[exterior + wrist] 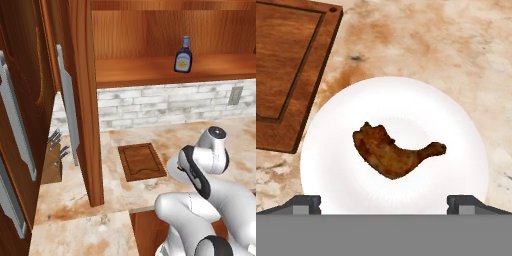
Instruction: Pick the chicken drumstick from the plate and place it on the cutting board. Then pick the condiment bottle from the cabinet and place it next to the cutting board.
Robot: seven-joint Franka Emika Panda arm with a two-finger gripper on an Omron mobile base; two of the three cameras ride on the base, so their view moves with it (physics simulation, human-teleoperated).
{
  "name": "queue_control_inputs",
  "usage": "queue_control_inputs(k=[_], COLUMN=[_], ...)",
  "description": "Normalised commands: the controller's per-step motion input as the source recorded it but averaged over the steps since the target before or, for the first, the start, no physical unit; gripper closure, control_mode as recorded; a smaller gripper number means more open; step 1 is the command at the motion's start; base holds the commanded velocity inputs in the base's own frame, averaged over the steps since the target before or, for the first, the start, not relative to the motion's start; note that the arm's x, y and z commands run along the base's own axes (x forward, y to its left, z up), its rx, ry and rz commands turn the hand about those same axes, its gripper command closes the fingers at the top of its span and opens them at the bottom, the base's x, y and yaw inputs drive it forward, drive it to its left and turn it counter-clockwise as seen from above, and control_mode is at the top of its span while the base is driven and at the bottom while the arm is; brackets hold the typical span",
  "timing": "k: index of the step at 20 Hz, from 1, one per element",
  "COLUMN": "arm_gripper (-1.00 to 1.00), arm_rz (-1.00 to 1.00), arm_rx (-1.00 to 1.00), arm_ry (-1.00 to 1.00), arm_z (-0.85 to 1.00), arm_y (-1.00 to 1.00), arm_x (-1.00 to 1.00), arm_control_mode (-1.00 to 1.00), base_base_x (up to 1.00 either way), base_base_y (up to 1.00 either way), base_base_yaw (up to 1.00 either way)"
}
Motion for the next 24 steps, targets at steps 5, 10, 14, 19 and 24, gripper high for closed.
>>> queue_control_inputs(k=[5,10,14,19,24], arm_gripper=[-1.0,-1.0,-1.0,-1.0,-1.0], arm_rz=[0.02,0.02,0.02,0.02,0.02], arm_rx=[0.0,0.0,-0.01,-0.02,-0.02], arm_ry=[0.0,0.0,0.0,0.0,0.0], arm_z=[-0.16,-0.16,-0.14,-0.12,-0.07], arm_y=[0.0,0.0,0.0,0.02,0.07], arm_x=[0.06,0.05,0.03,0.02,0.05], arm_control_mode=[-1.0,-1.0,-1.0,-1.0,-1.0], base_base_x=[0.0,0.0,0.0,0.0,0.0], base_base_y=[0.0,0.0,0.0,0.0,0.0], base_base_yaw=[0.0,0.0,0.0,0.0,0.0])
